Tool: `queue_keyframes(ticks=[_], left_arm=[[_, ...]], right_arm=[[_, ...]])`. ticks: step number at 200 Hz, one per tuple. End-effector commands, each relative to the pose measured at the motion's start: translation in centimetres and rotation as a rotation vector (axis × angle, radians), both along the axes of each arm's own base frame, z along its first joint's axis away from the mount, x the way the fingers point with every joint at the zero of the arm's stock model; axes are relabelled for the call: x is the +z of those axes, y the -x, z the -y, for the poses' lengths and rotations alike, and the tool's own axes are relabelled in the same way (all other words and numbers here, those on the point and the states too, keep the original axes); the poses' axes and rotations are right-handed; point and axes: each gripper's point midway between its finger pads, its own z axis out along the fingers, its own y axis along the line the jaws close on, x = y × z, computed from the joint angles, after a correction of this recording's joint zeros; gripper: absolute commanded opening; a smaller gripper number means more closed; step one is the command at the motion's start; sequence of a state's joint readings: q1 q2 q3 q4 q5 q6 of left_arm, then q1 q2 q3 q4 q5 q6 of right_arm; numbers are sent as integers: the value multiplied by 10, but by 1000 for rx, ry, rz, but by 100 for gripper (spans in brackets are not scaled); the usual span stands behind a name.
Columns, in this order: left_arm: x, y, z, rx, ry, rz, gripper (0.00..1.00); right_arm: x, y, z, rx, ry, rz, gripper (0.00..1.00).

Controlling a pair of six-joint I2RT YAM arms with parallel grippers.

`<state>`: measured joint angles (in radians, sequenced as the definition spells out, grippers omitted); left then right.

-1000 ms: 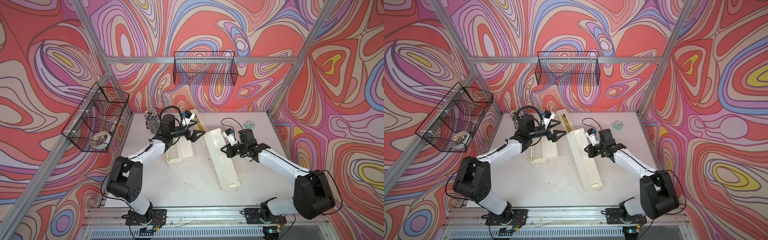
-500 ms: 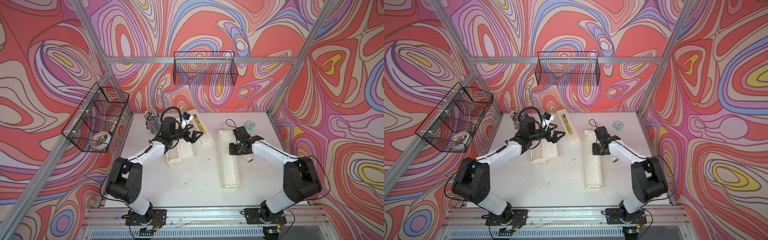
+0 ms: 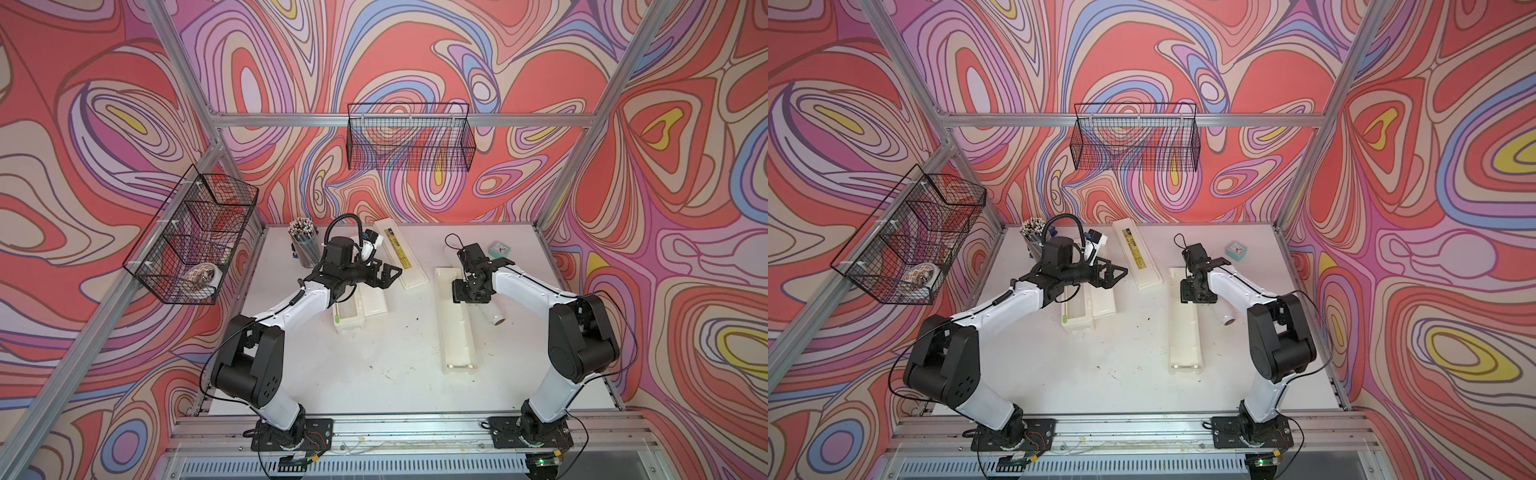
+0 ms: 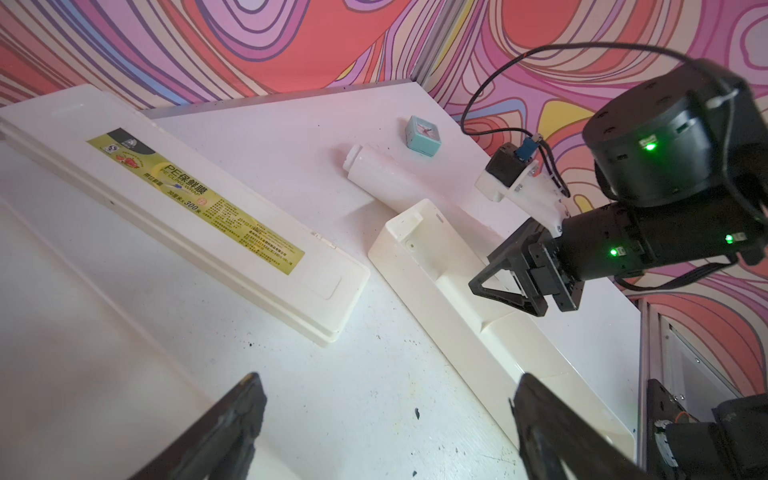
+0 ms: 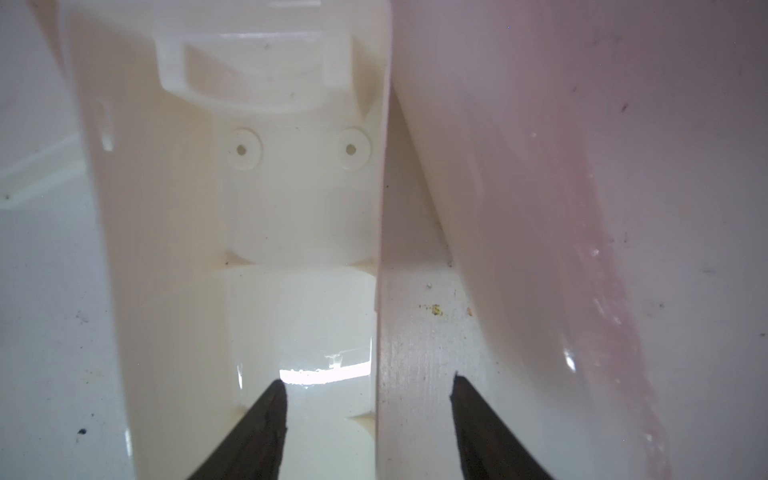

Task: Put plastic wrap rolls into dispensers
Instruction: Place the plastic wrap cutting box at the center of the board, then adjust the plastic wrap at the center of the board.

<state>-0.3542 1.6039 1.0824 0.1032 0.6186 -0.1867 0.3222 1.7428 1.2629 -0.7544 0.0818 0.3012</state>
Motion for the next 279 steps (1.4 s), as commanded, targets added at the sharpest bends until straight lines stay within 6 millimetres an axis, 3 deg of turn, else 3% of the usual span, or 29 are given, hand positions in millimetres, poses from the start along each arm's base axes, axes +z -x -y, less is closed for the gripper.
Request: queue_keyframes(ticks=[1,17,59,85,120,183,199,225,258,279], left_arm=[[19,-5,0,36,29,-2,92],[14,-9,-2,67,29,-51,92],[6,-11,-3,87,1,-128,88],[-1,-13,-7,113,-27,-174,88],[0,-14,-7,126,-30,-197,88],[7,-6,-17,138,-82,-162,89],[7,-3,-20,143,-92,-161,89],[6,1,-23,145,-106,-153,89],[6,2,-24,146,-112,-147,89],[7,1,-23,141,-110,-148,89]], right_arm=[[46,-15,11,12,50,132,76],[55,-28,25,11,80,144,77],[55,-46,69,7,113,150,77],[42,-58,86,3,110,149,75],[-1,-74,85,33,82,71,75],[-35,-94,69,91,-32,39,75],[-32,-96,68,78,-39,53,75],[-5,-99,61,86,-87,163,74],[1,-90,54,109,-123,156,73],[17,-87,53,100,-137,206,72]])
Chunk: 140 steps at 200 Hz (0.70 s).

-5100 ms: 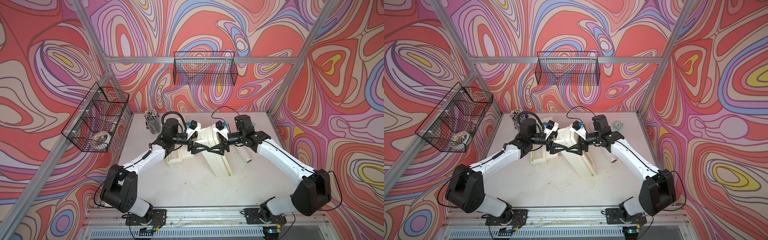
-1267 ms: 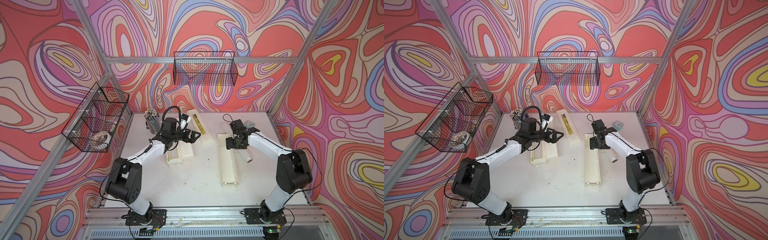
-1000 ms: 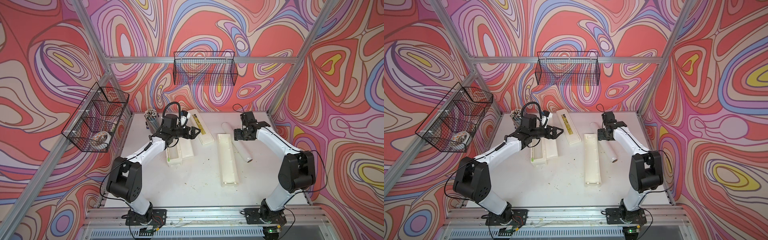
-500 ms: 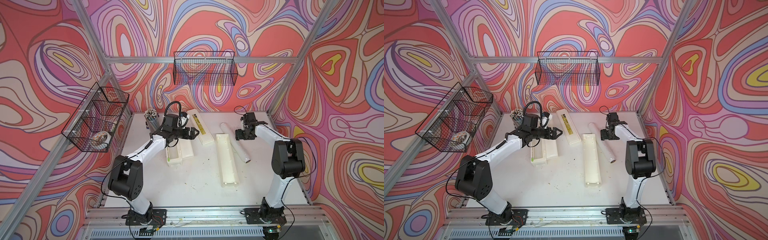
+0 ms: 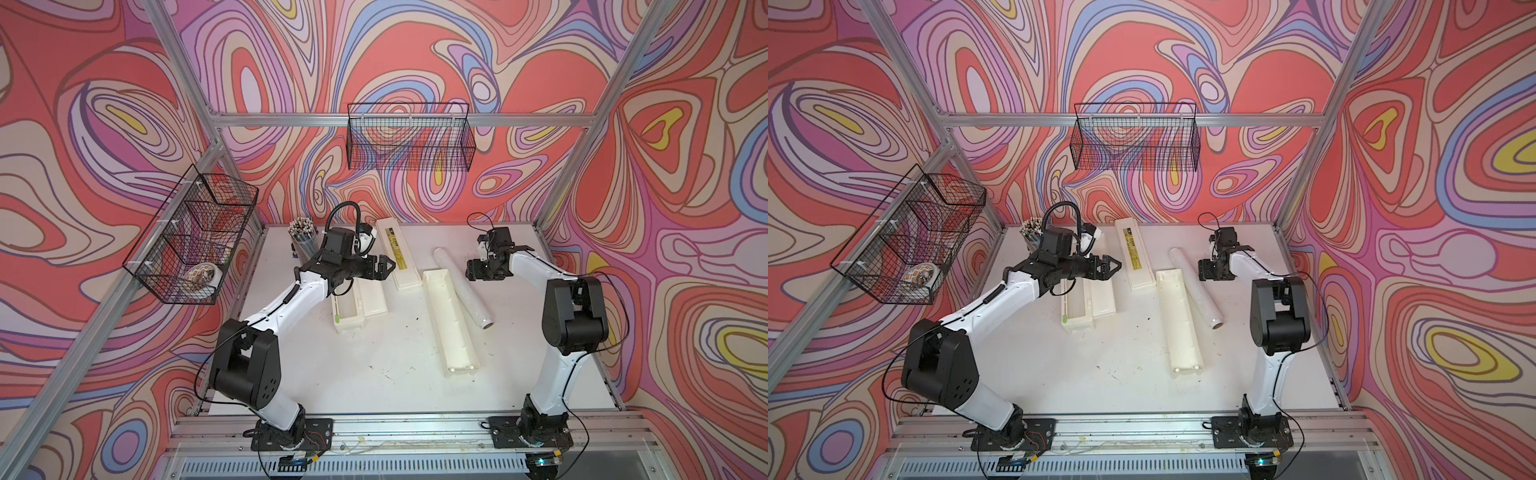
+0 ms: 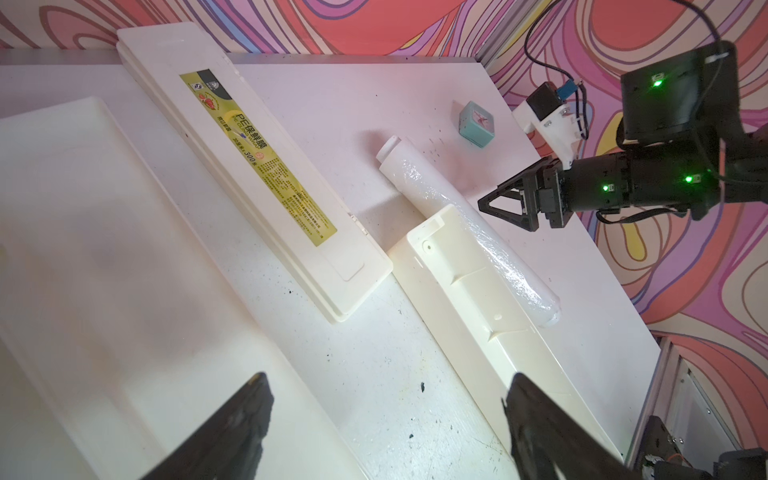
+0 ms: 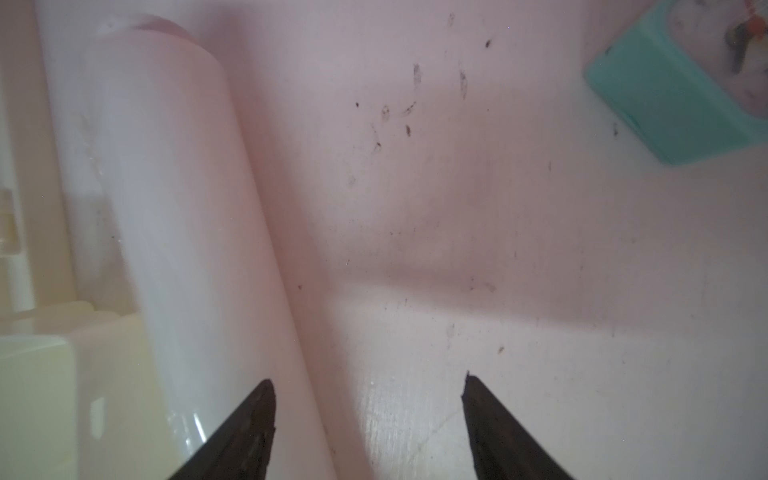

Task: Put plastic wrap rolls into dispensers
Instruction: Adjust the plastic wrap at the center of the board, then pick up the plastic wrap from the center of the board.

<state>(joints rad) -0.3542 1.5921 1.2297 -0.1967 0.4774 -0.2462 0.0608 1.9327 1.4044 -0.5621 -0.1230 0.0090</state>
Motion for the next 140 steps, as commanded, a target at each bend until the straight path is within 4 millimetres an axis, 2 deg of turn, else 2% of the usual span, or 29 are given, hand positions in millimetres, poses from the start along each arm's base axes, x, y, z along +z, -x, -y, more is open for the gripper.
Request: queue_keyframes(ticks=[1,26,50,67,88,124,140], left_arm=[[1,6,-2,-7,-18,-1,89],[-4,5,0,-12,-12,-17,88],[-7,3,3,-16,-1,-32,88],[-9,1,5,-17,4,-43,87],[-9,0,5,-17,9,-48,87],[-10,1,4,-16,4,-51,87],[-11,1,4,-14,1,-54,87]], right_arm=[[28,4,-8,10,-44,75,72],[36,10,-25,72,-124,97,72],[19,18,-41,153,-124,40,72],[3,19,-39,147,-96,1,71],[-7,16,-33,127,-62,-17,71],[-25,14,-38,147,-49,-58,70],[-33,11,-39,144,-16,-69,72]])
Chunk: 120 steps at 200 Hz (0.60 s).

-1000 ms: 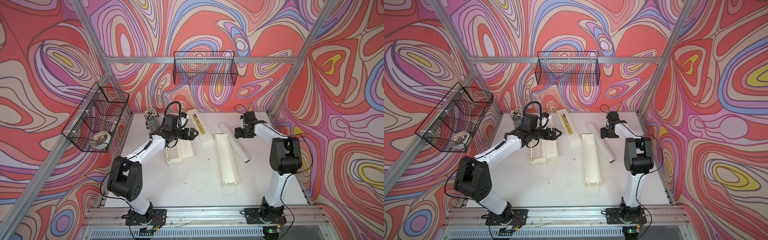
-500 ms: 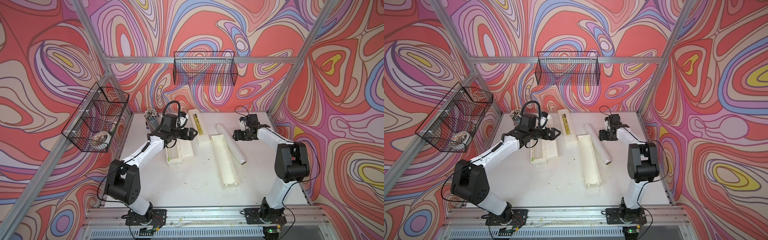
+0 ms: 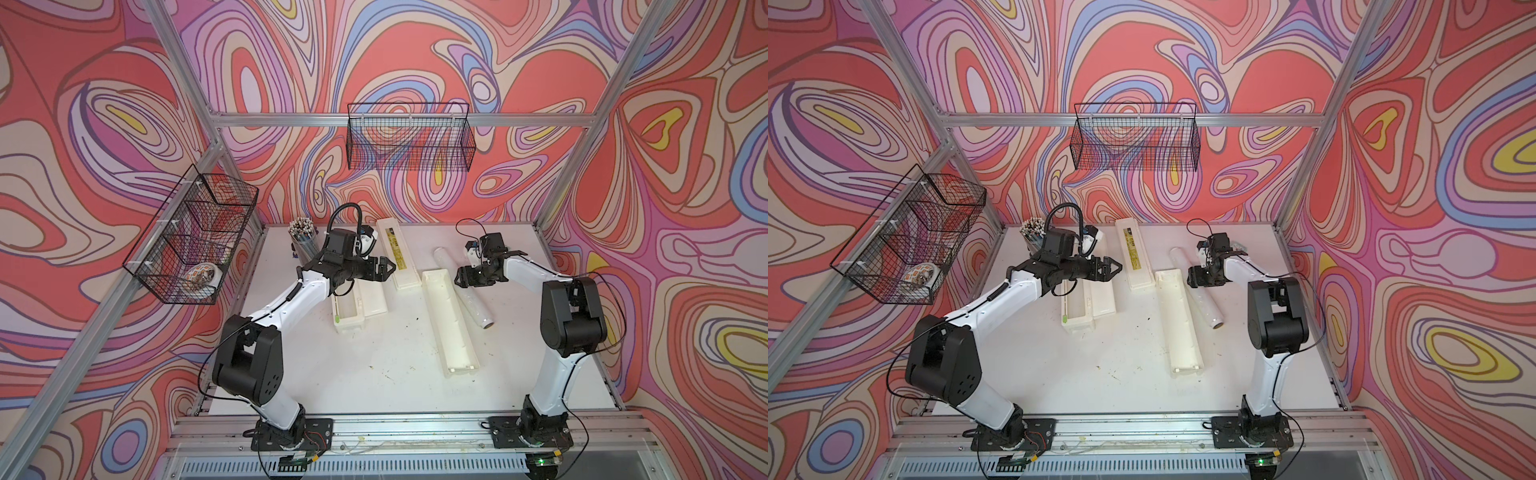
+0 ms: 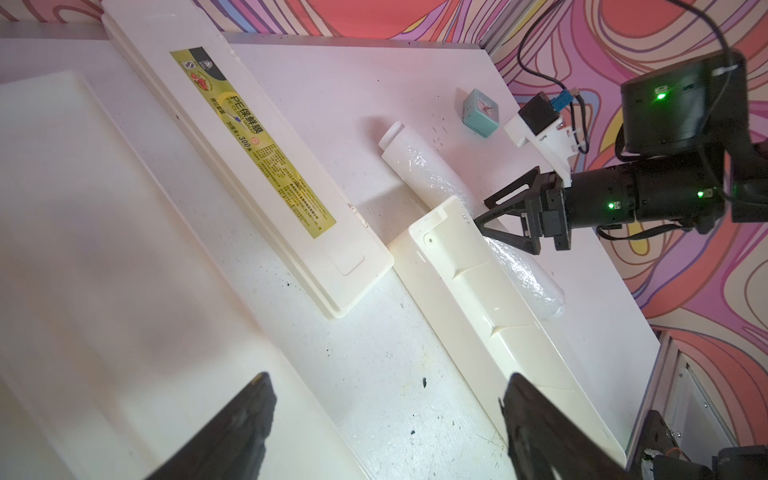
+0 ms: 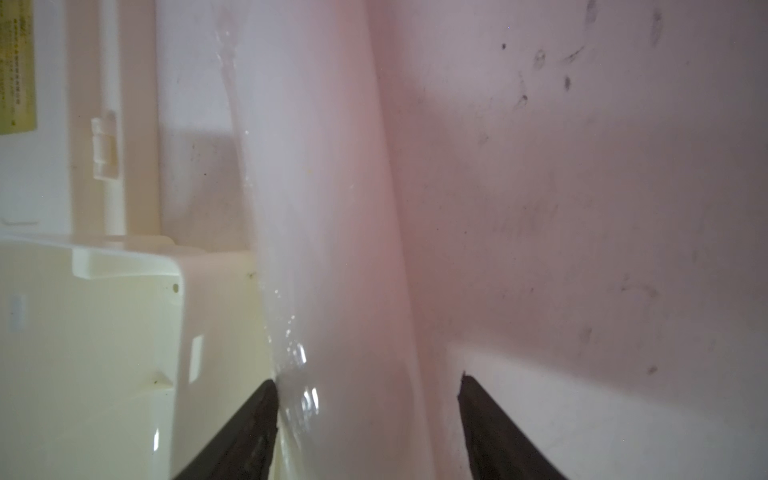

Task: Put plastic wrap rolls into dispensers
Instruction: Pick up the plastic wrap from the center of the board.

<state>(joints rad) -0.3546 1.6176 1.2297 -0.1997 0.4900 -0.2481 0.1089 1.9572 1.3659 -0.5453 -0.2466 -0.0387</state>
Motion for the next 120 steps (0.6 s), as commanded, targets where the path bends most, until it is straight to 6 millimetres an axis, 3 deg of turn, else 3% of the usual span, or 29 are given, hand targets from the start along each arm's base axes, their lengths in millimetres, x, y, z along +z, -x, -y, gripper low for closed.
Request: queue_keyframes(ticks=[1,50,73,89,102,120], left_arm=[[0,1,2,-5,3,-22,87],[2,1,4,-9,11,-29,86],[2,2,3,-7,10,-30,86],[2,4,3,-9,11,-28,86],[3,4,3,-9,13,-25,86],[8,3,3,-7,19,-13,86]], right_arm=[[-15,-6,3,2,73,-19,73],[-33,-23,7,-98,208,-35,68],[-31,-28,7,-122,203,-13,58],[-30,-28,6,-118,201,-23,43],[-16,-25,5,-130,184,-27,29],[33,-28,7,-171,157,74,16]])
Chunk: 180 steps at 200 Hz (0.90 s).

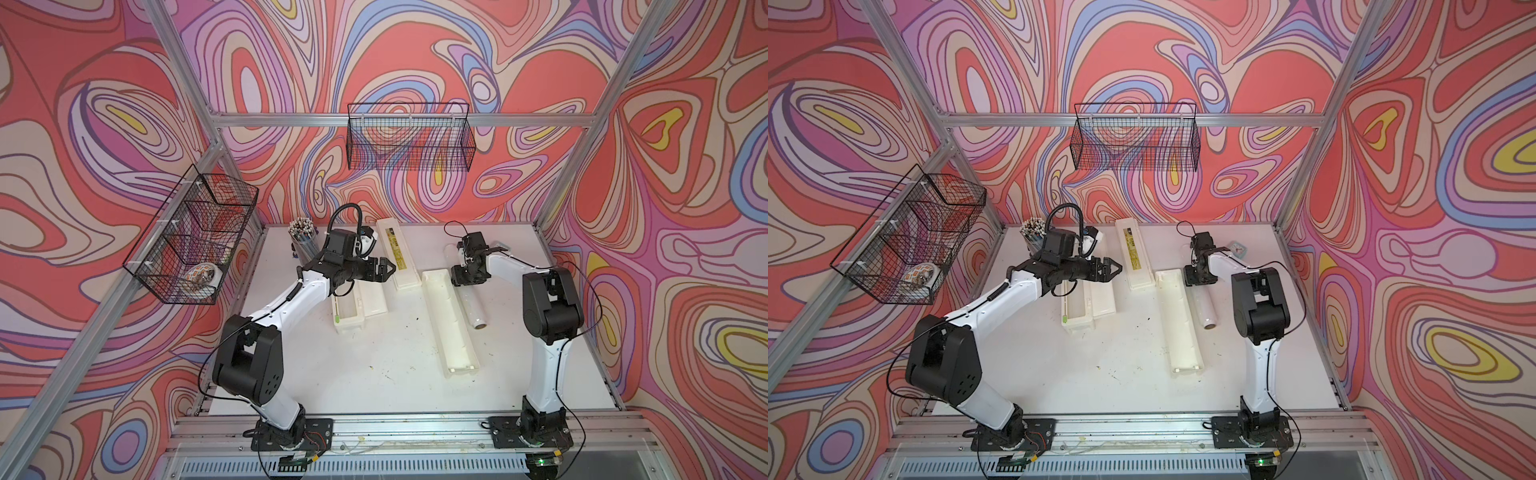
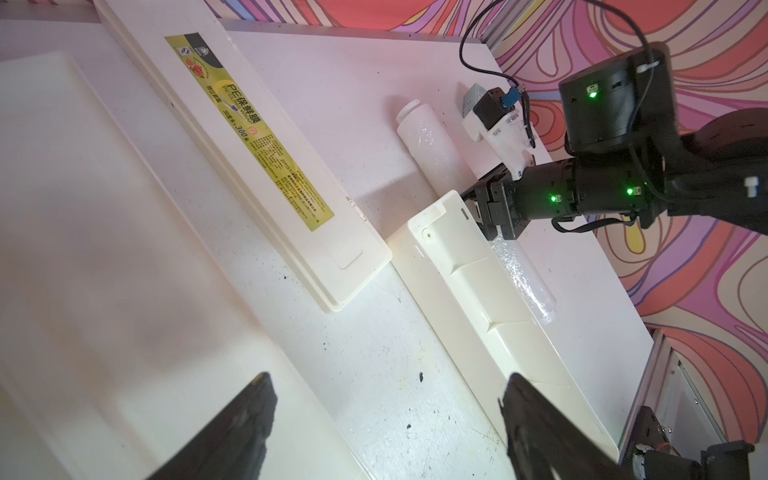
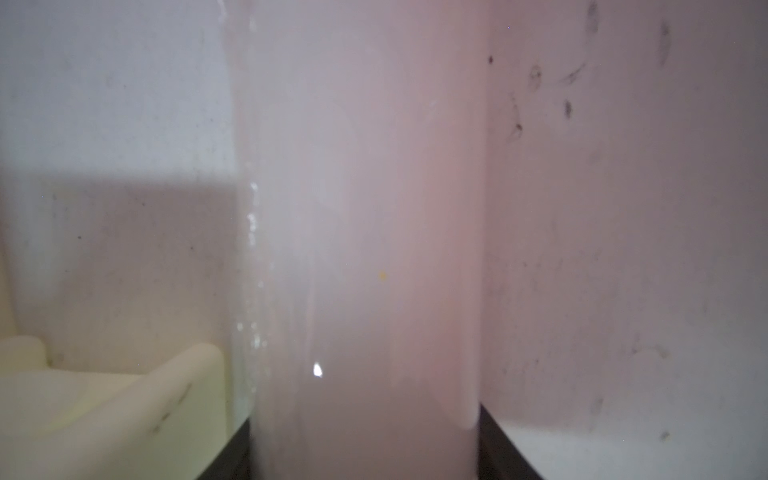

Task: Put plastic wrap rolls into dispensers
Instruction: Pick up the plastic wrap from the center of the board, then place the plastic wrap into the plastic wrap cutting box.

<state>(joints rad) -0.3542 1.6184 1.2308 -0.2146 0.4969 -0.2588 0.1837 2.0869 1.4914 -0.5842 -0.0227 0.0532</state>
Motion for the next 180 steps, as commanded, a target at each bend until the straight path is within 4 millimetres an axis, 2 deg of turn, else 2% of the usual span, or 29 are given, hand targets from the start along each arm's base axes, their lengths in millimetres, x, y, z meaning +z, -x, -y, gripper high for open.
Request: queue_keyframes(ticks=[1,19,37,41,45,70,84,115,144,180], left_arm=[[11,0,3,-9,16,11,86],[15,-1,5,-12,31,24,86],[17,-3,6,-13,43,29,86],[17,-4,6,-12,46,28,86],[16,-4,7,-13,48,25,86],[15,-8,11,-11,76,12,86],[15,-9,14,-18,93,4,86],[12,-11,17,-18,114,-19,85],[8,-8,18,-21,121,-39,84],[7,-3,16,-24,114,-43,84]], right_arm=[[60,-6,7,-64,-12,117,15],[107,0,11,-79,-13,189,9],[138,15,9,-82,-27,195,6],[138,19,7,-77,-26,183,6],[153,24,4,-72,-31,206,6],[174,54,-18,-69,-65,192,6],[176,71,-37,-68,-91,173,6],[162,100,-73,-83,-137,138,5],[144,115,-85,-93,-128,109,4],[122,121,-91,-87,-110,85,4]])
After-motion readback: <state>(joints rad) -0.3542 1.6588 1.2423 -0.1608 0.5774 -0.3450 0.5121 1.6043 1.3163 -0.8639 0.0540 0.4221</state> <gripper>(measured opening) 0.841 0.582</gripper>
